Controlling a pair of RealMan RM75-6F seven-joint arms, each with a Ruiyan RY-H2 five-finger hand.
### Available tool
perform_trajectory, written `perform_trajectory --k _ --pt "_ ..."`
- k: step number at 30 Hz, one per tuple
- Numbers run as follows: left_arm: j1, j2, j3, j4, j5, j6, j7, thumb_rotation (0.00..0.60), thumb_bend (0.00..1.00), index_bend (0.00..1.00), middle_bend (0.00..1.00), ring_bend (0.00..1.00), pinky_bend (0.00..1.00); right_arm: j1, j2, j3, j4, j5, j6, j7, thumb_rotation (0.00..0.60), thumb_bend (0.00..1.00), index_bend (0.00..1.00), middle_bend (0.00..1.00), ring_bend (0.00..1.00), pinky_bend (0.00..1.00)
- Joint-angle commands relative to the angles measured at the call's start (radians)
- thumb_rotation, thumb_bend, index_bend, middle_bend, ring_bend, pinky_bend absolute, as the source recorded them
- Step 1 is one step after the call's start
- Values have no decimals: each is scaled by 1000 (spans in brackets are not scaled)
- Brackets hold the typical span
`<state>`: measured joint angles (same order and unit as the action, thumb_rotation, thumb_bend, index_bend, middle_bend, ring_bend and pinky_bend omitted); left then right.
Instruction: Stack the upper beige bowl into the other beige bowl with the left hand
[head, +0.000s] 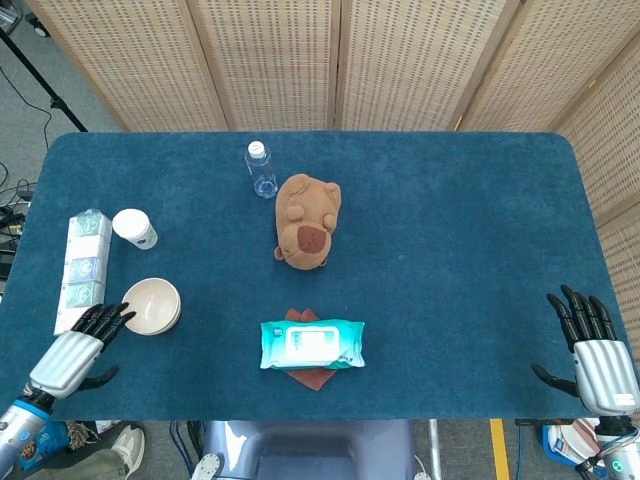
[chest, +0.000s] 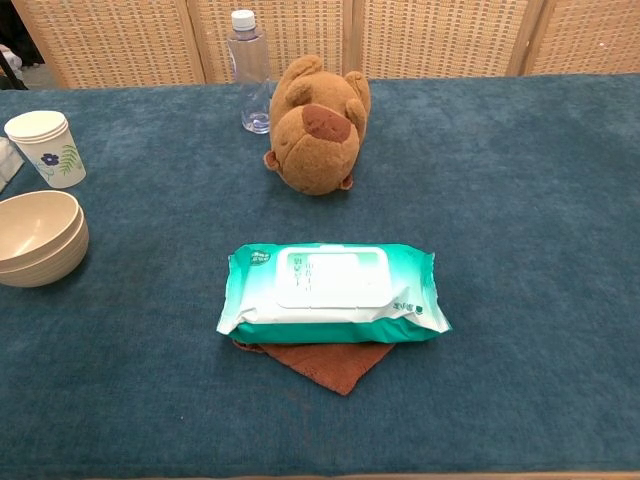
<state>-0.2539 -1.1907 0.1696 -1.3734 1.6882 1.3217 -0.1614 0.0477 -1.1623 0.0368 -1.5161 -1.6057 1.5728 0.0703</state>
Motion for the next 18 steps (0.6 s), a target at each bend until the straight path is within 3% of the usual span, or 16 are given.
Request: perform_trajectory --k 1,4,9,12,18 --pt "18 40 -28 -45 -13 55 -32 600 296 0 0 0 0 0 -1 -2 -2 -4 2 -3 600 0 0 0 0 0" --pt "30 51 -61 -93 -50 80 13 600 237 0 0 0 0 0 -1 -2 -4 -8 4 -6 600 0 0 0 0 0" --pt "71 23 -137 -189 -134 165 143 600 35 0 0 0 0 1 -1 -4 -5 -17 8 -8 600 0 0 0 0 0" --pt "97 -12 -167 -212 -169 213 167 600 19 0 0 0 0 4 0 -4 -4 -21 7 -6 600 0 0 0 0 0" --pt "111 -24 -176 -234 -194 212 182 600 19 0 0 0 0 4 5 -2 -4 -23 12 7 600 0 0 0 0 0"
